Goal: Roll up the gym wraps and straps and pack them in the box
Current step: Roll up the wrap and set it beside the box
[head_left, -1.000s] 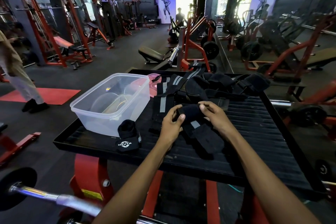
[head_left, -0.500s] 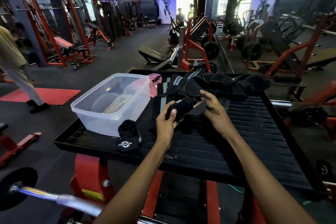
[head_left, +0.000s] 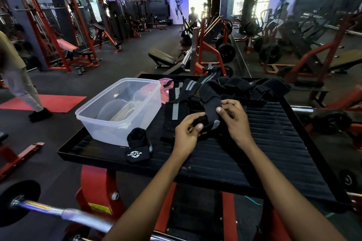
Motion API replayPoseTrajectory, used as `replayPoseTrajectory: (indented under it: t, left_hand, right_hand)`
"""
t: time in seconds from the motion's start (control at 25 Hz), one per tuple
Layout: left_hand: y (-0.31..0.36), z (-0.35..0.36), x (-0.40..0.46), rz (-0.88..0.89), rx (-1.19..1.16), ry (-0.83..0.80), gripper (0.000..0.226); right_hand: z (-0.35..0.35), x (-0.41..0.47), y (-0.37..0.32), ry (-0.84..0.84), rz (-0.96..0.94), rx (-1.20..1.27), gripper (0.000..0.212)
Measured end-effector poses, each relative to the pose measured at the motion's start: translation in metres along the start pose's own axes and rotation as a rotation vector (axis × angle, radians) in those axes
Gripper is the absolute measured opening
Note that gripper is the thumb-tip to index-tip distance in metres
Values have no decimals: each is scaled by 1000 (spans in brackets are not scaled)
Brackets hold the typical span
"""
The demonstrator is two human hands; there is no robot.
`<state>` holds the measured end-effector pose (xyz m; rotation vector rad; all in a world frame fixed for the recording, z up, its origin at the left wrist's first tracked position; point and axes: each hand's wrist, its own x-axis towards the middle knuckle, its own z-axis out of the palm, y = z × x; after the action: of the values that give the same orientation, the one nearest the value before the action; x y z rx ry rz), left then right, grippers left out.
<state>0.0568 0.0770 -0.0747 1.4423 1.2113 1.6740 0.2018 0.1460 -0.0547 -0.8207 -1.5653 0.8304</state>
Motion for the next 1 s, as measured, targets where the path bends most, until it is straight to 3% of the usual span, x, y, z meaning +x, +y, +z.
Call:
replayPoseTrajectory:
  t: [0.16, 0.24, 0.36, 0.56, 0.76, 0.92, 1.0]
  left_hand:
    - [2, 1, -2, -28, 39, -52, 49]
    - [3, 1, -3, 73, 151, -108, 46]
    - [0, 0, -4, 121, 234, -113, 39]
    - [7, 3, -8, -144, -32, -136, 23]
    - [15, 0, 1, -310, -288, 70, 22]
    - [20, 0, -3, -401, -590, 64, 31]
    - [20, -3, -10, -487, -431, 3, 32]
  right_hand:
    - [0, -4, -5, -78, -17, -43, 28]
    - [0, -5, -5, -181, -66, -163, 37]
    - [2, -3, -6, -170, 95, -61, 33]
    - [2, -2, -5, -218, 351, -120, 15]
    - [-5, 1, -7, -109, 356, 83, 32]
    - [7, -13, -17, -266, 517, 399, 42]
    - [14, -19, -15, -251, 500, 390, 50]
